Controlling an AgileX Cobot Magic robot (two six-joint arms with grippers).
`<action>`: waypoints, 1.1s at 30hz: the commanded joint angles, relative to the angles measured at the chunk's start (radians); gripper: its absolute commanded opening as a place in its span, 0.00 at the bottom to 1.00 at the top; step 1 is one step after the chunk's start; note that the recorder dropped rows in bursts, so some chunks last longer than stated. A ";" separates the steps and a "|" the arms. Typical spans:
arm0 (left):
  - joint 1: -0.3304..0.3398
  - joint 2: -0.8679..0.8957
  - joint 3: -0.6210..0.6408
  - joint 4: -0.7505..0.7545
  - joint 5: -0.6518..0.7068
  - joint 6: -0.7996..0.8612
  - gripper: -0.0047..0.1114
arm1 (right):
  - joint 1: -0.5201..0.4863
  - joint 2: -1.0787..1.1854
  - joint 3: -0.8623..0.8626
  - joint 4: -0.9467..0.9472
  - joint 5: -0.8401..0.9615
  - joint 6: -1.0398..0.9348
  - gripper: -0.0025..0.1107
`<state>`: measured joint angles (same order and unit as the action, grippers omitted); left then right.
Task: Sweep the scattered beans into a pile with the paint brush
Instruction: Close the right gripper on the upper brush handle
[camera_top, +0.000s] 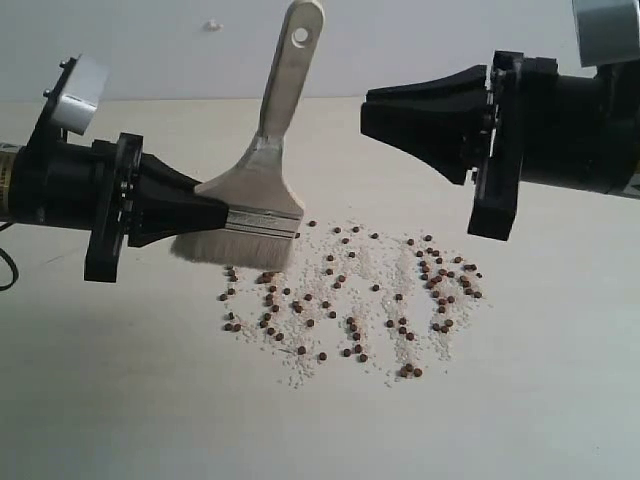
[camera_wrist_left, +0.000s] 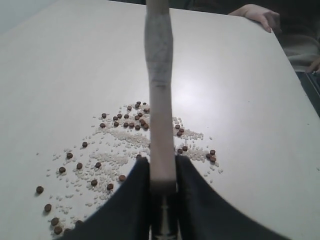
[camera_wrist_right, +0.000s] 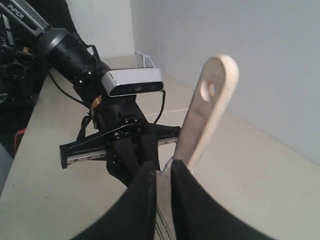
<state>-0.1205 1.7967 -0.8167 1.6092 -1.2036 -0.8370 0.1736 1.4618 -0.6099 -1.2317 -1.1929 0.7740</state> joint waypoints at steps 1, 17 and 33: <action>0.002 -0.005 0.002 -0.005 -0.017 -0.006 0.04 | 0.001 0.005 -0.006 0.079 -0.028 0.001 0.22; 0.002 -0.005 0.002 -0.009 -0.017 -0.006 0.04 | 0.001 0.080 -0.011 0.178 -0.013 0.022 0.51; 0.000 -0.005 0.002 -0.009 -0.017 0.010 0.04 | 0.008 0.289 -0.231 0.067 -0.028 0.041 0.57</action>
<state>-0.1205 1.7967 -0.8167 1.6162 -1.2036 -0.8349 0.1736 1.7224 -0.8089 -1.1469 -1.2101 0.8069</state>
